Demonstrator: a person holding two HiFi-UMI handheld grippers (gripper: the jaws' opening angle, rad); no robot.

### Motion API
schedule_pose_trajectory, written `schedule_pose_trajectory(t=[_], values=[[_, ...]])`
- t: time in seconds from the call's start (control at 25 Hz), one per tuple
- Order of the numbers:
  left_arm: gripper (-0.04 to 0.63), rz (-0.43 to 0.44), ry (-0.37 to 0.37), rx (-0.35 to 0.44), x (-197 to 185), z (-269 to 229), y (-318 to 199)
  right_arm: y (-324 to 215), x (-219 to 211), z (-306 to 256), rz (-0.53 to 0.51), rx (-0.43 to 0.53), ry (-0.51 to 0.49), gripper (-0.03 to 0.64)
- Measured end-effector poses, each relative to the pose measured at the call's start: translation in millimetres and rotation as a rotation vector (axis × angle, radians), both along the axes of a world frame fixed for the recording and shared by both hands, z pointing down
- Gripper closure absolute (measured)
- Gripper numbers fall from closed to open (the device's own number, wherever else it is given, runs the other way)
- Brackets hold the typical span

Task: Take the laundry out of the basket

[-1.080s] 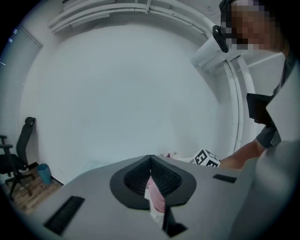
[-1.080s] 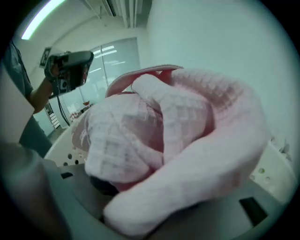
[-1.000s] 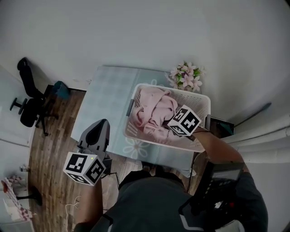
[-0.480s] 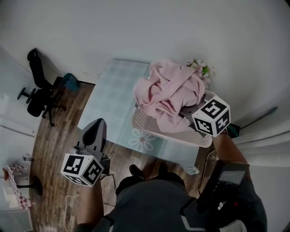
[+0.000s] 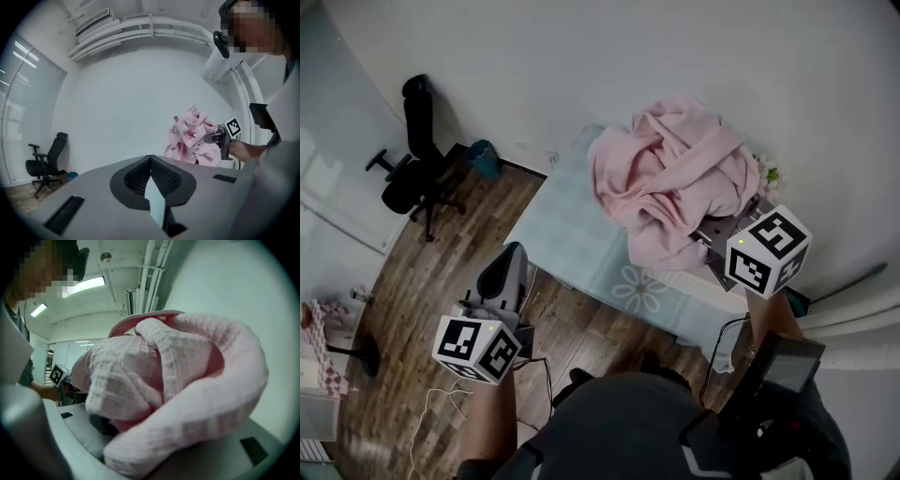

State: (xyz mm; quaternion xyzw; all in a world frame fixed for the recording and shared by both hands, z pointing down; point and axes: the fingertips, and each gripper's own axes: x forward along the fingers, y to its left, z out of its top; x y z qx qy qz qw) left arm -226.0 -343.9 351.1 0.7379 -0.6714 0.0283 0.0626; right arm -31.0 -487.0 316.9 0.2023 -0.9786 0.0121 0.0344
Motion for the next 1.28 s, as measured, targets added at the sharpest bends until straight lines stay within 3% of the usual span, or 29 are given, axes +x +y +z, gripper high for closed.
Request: schedule_pose_trajectory(t=[0.2, 0.44, 0.92, 1.28], values=[[0.588, -0.099, 0.029, 0.064, -90.9, -45.6, 75.9, 63.2, -96.9, -58.8, -0.034, 0.037, -0.006, 0.324], [0.588, -0.229, 0.027, 0.110, -148.9, -53.8, 140.4, 109.7, -165.9, -77.1, -0.125, 0.059, -0.066, 0.324], [0.588, -0.437, 0.009, 0.128, -197.9, -26.6, 210.9, 178.1, -270.1, -65.5, -0.381, 0.069, -0.130, 0.324], [0.588, -0.607, -0.002, 0.152, -236.9, -38.0, 325.7, 291.8, -345.1, -75.2, -0.554, 0.062, -0.155, 0.324]])
